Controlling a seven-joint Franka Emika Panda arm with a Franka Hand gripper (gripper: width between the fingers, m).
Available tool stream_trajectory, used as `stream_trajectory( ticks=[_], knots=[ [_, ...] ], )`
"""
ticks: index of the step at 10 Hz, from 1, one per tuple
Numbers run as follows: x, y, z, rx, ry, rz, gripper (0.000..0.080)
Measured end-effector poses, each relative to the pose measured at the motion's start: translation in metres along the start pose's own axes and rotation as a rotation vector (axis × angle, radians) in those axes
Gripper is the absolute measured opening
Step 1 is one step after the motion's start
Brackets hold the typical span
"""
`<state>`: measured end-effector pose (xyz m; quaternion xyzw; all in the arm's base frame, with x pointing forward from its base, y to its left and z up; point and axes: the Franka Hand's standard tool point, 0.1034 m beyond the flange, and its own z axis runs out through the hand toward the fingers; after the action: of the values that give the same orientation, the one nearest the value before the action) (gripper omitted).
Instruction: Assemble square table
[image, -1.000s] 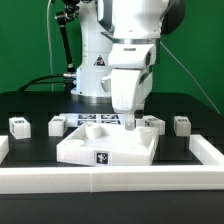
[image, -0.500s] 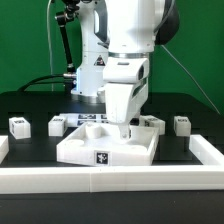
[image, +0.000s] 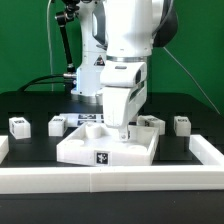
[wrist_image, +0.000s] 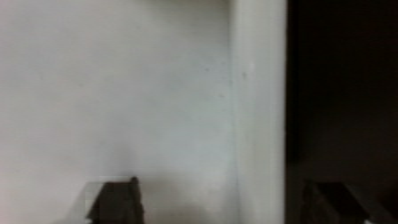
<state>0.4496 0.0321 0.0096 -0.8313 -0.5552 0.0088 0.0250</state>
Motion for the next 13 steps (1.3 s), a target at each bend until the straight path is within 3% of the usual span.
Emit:
stream_trajectory(
  ticks=[1,2,3,8,13],
  knots=[
    [-0.0001,-0.0001,0.0002,0.000,0.000,0.000,0.0372],
    [-0.0001,-0.0002,0.0003,0.001,0.000,0.000,0.0186],
    [0.0001,0.0001,0.0001,0.000,0.000,-0.001,0.0057],
    [0.0003,0.0006,-0.0003,-0.002,0.001,-0.001,0.0057],
    [0.0051,0.0066,-0.0013,-0.011,-0.012,-0.251,0.0057]
  ],
)
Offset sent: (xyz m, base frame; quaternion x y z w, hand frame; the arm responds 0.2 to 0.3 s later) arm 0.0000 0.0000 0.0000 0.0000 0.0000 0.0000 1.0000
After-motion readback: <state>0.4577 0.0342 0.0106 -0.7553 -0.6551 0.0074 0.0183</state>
